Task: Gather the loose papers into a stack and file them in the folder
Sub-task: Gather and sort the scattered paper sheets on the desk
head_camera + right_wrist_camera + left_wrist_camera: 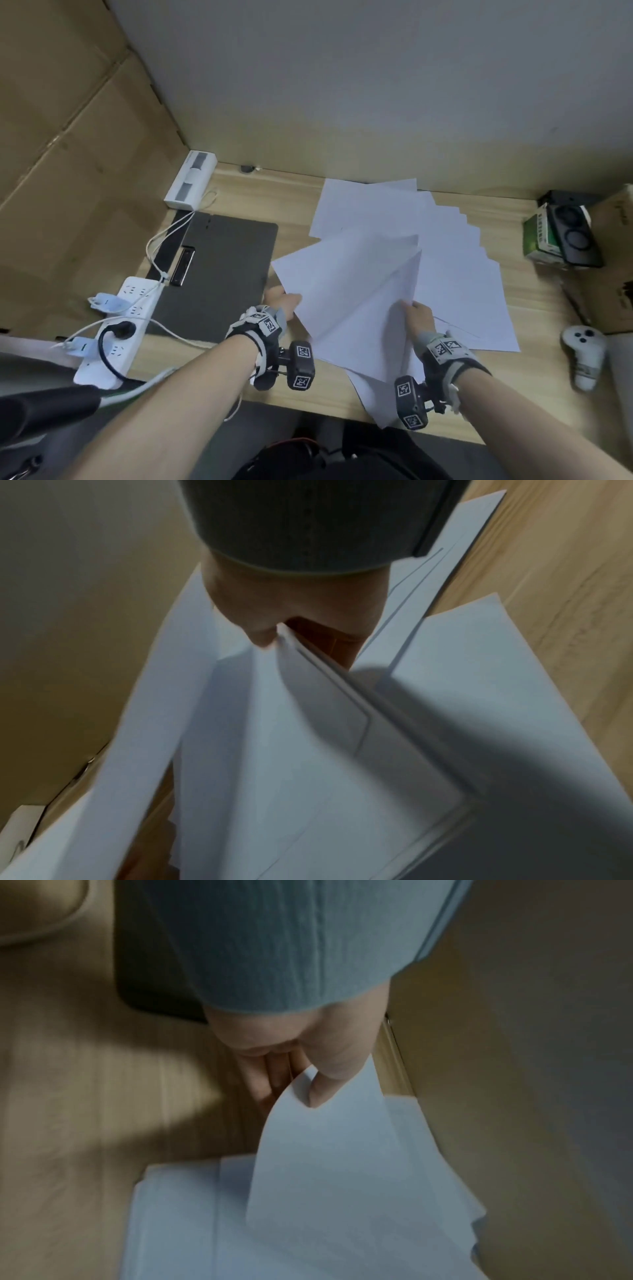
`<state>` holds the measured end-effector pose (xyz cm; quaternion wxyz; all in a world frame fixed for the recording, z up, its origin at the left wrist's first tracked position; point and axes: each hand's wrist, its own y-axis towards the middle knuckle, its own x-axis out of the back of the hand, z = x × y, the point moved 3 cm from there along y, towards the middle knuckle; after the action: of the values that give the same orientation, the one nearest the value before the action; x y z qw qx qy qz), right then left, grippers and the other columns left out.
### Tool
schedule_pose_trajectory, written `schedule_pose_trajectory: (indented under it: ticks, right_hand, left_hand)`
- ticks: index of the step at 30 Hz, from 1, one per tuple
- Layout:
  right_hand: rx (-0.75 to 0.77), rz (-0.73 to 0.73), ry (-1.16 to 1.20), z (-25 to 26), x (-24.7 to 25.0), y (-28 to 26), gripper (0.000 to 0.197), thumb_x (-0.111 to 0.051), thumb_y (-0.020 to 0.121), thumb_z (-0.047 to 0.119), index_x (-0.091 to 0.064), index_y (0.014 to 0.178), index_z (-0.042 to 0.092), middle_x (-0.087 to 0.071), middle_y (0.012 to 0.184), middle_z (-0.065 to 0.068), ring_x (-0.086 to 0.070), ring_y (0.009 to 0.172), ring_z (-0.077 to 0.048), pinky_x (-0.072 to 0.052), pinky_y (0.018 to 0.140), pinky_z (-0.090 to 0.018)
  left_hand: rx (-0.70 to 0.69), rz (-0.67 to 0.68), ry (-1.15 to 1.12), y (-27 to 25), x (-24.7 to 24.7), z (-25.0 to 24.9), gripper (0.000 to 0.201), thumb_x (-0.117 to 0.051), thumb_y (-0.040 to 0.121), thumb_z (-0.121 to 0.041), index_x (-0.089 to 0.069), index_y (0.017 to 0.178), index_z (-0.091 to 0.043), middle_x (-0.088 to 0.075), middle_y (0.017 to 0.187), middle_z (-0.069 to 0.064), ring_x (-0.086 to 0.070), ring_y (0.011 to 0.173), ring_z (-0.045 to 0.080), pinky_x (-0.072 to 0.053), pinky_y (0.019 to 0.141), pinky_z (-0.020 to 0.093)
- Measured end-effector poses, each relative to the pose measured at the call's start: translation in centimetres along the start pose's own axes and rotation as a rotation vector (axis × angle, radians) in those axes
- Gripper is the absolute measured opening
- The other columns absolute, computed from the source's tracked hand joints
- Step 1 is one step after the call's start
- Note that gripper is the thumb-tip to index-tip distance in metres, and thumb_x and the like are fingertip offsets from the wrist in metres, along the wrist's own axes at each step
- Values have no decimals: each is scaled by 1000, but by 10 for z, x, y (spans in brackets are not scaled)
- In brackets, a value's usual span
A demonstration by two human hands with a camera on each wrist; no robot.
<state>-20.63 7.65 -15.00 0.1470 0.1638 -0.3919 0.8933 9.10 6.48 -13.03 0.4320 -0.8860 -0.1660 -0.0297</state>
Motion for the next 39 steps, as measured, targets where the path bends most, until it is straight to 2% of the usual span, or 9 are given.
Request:
schedule_pose_trajectory:
  ticks: [4,8,10,13,20,24,28,32,39]
  right_hand:
    - [-75,32,179,-10,2,4,58,-44,86,69,-60,103,15,-55,84,-2,-53,76,-22,-40,68,-31]
    - [50,26,82,-8,5,-1,26,-67,88,28,-54,73,11,-50,68,0,-49,66,-21,-38,58,-29]
    - [57,9,-34,-11,6,6,8,-66,79,12,-63,79,4,-64,73,-9,-63,74,-28,-49,61,-32]
    - [68,-22,-115,-8,12,15,15,-65,78,11,-66,90,2,-69,86,-16,-67,84,-31,-53,75,-39]
    - [117,2,-170,21,38,32,10,-66,82,11,-59,87,6,-62,84,-12,-60,82,-28,-49,75,-37]
    - [199,66,-24,45,54,31,19,-68,83,5,-66,99,-4,-65,87,-13,-62,81,-26,-50,70,-35]
    - [299,178,139,82,63,22,16,-71,81,-1,-68,96,1,-69,87,-13,-62,76,-22,-53,64,-29]
    - [398,197,294,131,81,24,26,-75,80,3,-69,106,2,-73,97,-8,-68,81,-18,-56,67,-22]
    - [438,257,352,140,88,12,30,-80,74,0,-71,102,2,-74,96,-7,-70,81,-15,-57,75,-21]
  left_hand:
    - [47,90,144,-18,-24,26,12,-59,76,1,-59,66,-7,-62,75,10,-57,69,22,-49,68,30]
    - [55,286,397,-25,-41,41,24,-73,70,-11,-62,91,-9,-71,99,14,-70,86,27,-58,77,35]
    - [47,343,460,-32,-44,38,24,-78,70,-15,-61,87,-17,-70,103,9,-70,92,24,-60,78,36]
    - [6,293,269,-32,-41,23,34,-76,77,-22,-62,108,-21,-69,106,0,-65,92,17,-58,71,29]
    - [-115,152,230,-17,-47,-30,77,-77,78,-20,-39,143,-6,-53,138,6,-52,125,21,-41,103,30]
    - [-147,295,167,-35,-83,-51,61,-79,75,-16,-53,129,-10,-65,118,2,-66,101,21,-53,86,32]
    - [-295,227,165,-46,-107,-85,37,-74,77,-5,-63,112,-5,-70,111,13,-68,98,27,-54,80,30]
    - [-438,167,123,-66,-121,-142,30,-71,76,-1,-64,105,-7,-69,84,2,-66,70,14,-52,52,17]
    - [-438,114,-42,-64,-119,-143,51,-89,56,-30,-72,99,-9,-76,92,4,-73,85,19,-58,81,33]
